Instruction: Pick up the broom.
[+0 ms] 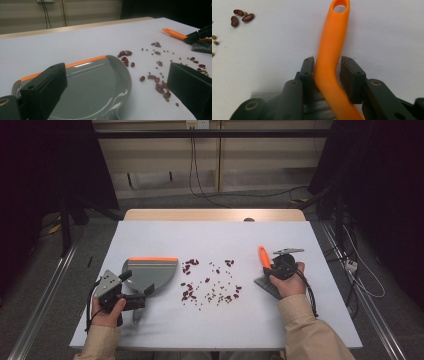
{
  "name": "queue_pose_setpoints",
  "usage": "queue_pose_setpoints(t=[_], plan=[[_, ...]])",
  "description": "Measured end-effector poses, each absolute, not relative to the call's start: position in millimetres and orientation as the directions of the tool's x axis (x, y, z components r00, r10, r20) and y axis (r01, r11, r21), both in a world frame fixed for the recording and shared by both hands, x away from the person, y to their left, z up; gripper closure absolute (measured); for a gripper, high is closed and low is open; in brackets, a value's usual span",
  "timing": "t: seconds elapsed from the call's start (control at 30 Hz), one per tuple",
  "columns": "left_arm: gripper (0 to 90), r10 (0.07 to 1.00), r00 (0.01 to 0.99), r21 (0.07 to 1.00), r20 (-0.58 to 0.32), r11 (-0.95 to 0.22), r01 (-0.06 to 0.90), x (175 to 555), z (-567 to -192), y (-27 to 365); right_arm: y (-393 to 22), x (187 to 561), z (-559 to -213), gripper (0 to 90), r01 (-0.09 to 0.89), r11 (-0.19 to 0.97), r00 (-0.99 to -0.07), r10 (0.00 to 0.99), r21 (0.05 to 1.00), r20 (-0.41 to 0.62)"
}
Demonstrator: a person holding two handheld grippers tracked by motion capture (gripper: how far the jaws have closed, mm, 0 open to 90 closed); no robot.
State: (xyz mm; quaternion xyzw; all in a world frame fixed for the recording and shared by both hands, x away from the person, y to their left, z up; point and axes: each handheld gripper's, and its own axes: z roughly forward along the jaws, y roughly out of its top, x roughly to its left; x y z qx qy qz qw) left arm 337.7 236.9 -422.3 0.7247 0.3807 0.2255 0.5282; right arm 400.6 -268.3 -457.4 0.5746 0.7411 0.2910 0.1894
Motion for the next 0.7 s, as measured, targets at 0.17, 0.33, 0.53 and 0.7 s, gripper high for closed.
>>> queue_pose_setpoints(t=[0.17, 0.33, 0.53, 0.7], plan=[[2.8, 0.787, 0.612, 0.937, -0.071, -0.158, 0.312, 337.3, -421.7, 234.9, -269.3, 402.5, -456.6, 66.4, 0.756, 0.152, -0.257, 0.964, 0.637, 0.075], [2.8, 0.785, 0.616, 0.936, -0.065, -0.165, 0.310, 337.1, -422.1, 233.3, -269.8, 403.4, -455.9, 67.4, 0.761, 0.136, -0.245, 0.966, 0.634, 0.086], [2.8, 0.787, 0.613, 0.935, -0.062, -0.170, 0.312, 336.9, -422.9, 235.9, -269.8, 405.9, -453.2, 68.4, 0.774, 0.131, -0.237, 0.967, 0.620, 0.091], [2.8, 0.786, 0.615, 0.935, -0.061, -0.171, 0.311, 334.2, -422.3, 235.5, -273.1, 406.5, -451.8, 68.8, 0.777, 0.119, -0.237, 0.965, 0.619, 0.113]])
